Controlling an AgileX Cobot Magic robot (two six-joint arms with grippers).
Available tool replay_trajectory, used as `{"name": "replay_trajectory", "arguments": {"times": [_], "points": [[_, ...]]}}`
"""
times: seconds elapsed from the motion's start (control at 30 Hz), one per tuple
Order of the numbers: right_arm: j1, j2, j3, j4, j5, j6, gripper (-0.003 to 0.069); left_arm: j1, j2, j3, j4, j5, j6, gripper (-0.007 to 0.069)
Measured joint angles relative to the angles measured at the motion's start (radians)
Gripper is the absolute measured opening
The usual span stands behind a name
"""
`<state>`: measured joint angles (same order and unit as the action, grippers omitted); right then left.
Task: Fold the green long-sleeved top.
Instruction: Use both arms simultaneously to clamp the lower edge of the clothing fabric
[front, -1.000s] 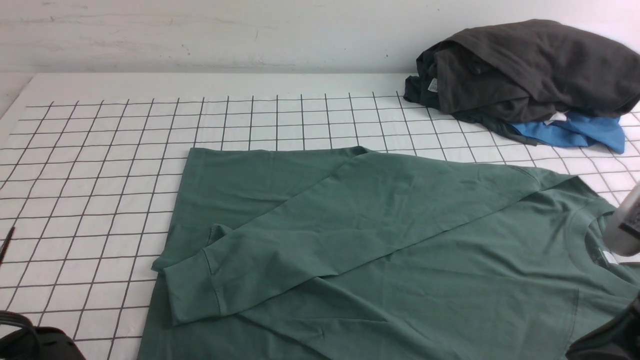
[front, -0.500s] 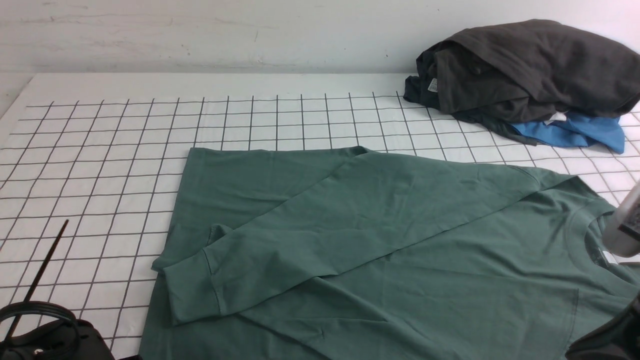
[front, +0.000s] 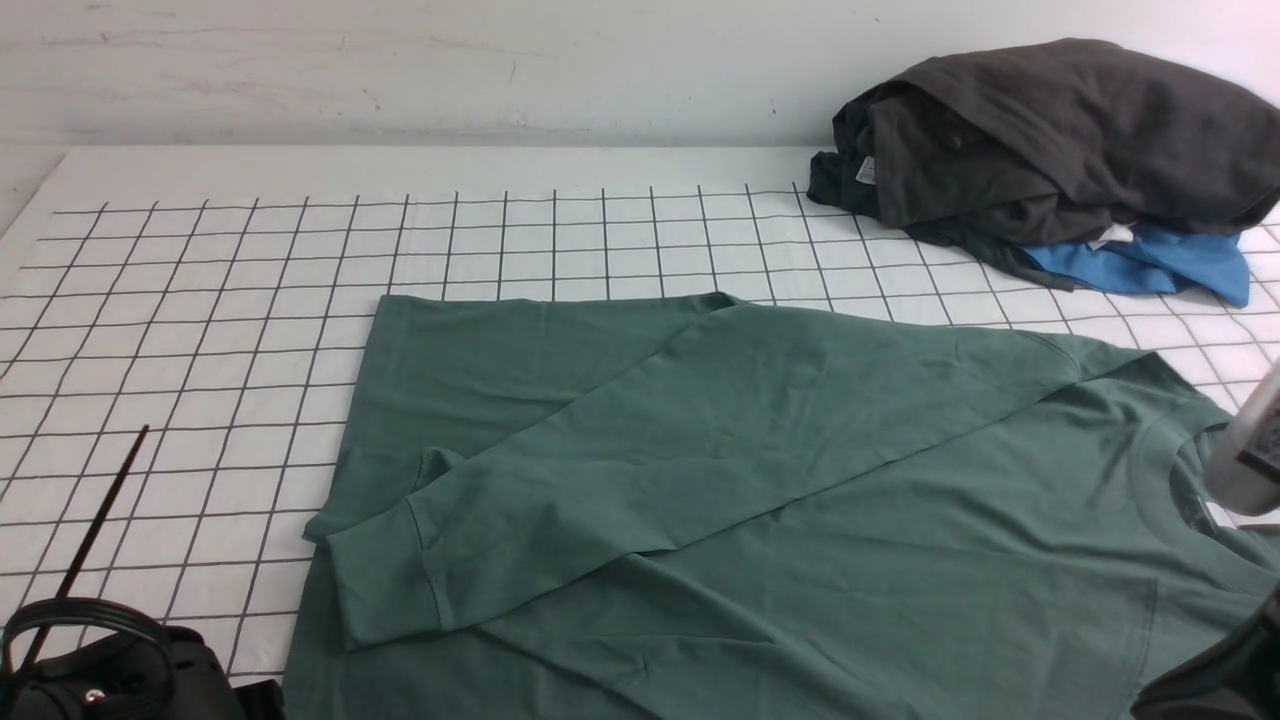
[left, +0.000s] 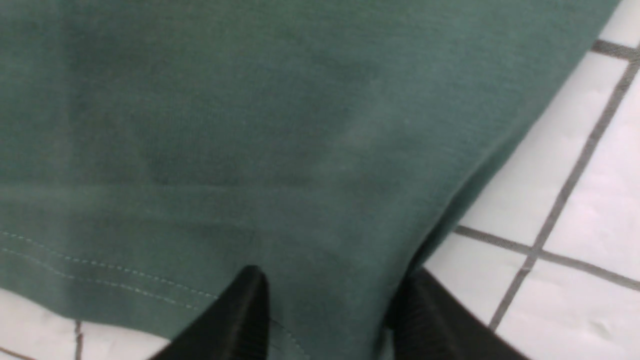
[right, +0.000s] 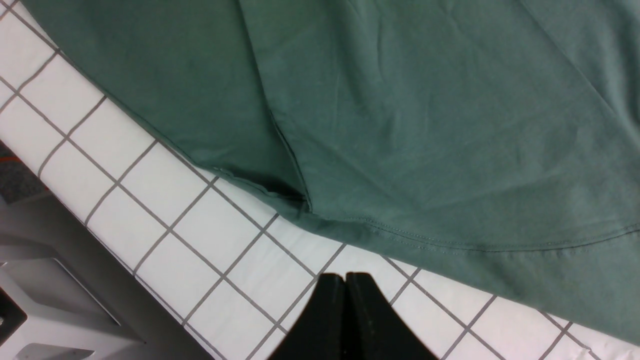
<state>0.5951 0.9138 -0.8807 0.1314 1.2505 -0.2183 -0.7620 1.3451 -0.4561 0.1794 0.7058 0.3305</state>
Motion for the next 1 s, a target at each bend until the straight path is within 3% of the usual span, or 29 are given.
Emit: {"name": "replay_trajectory", "arguments": {"times": [0.1, 0.13, 0.17, 0.2, 0.47, 0.6, 0.73, 0.8, 0.83, 0.87, 0.9, 0.93, 1.0], "points": [[0.000, 0.000, 0.000, 0.000, 0.000, 0.000, -0.0014, 0.000, 0.001, 0.000, 0.000, 0.000, 0.000, 0.0194], [0.000, 0.000, 0.000, 0.000, 0.000, 0.000, -0.0014, 0.000, 0.001, 0.000, 0.000, 0.000, 0.000, 0.0101], [0.000, 0.000, 0.000, 0.000, 0.000, 0.000, -0.0014, 0.000, 0.001, 0.000, 0.000, 0.000, 0.000, 0.0092], [0.000, 0.000, 0.000, -0.001, 0.000, 0.000, -0.0014, 0.000, 0.001, -0.004, 0.001, 0.004, 0.000, 0.0037], [0.000, 0.000, 0.000, -0.030, 0.000, -0.059, -0.0014, 0.000, 0.001, -0.087, 0.002, 0.167, 0.000, 0.0003], [0.000, 0.001, 0.018, -0.030, 0.000, -0.131, 0.0026, 0.000, 0.001, -0.110, 0.001, 0.291, 0.000, 0.0003], [0.000, 0.015, 0.051, -0.030, -0.001, -0.207, 0.0147, 0.000, 0.001, -0.111, -0.013, 0.361, 0.000, 0.0003], [0.000, 0.040, 0.086, -0.037, -0.001, -0.269, 0.0283, 0.000, 0.001, -0.111, -0.015, 0.370, 0.000, 0.0003], [0.000, 0.042, 0.089, -0.038, -0.001, -0.273, 0.0283, 0.000, 0.001, -0.111, -0.015, 0.370, 0.000, 0.0003], [0.000, 0.052, 0.103, -0.044, -0.002, -0.293, 0.0339, 0.000, 0.001, -0.111, -0.016, 0.370, 0.000, 0.0003], [0.000, 0.077, 0.140, -0.061, -0.004, -0.326, 0.0433, 0.000, 0.001, -0.111, -0.016, 0.369, 0.000, 0.0003], [0.000, 0.077, 0.140, -0.064, -0.005, -0.328, 0.0443, 0.000, 0.001, -0.111, -0.016, 0.369, 0.000, 0.0003], [0.000, 0.116, 0.193, -0.106, -0.030, -0.344, 0.0542, 0.000, 0.001, -0.111, -0.018, 0.363, 0.000, 0.0003]]}}
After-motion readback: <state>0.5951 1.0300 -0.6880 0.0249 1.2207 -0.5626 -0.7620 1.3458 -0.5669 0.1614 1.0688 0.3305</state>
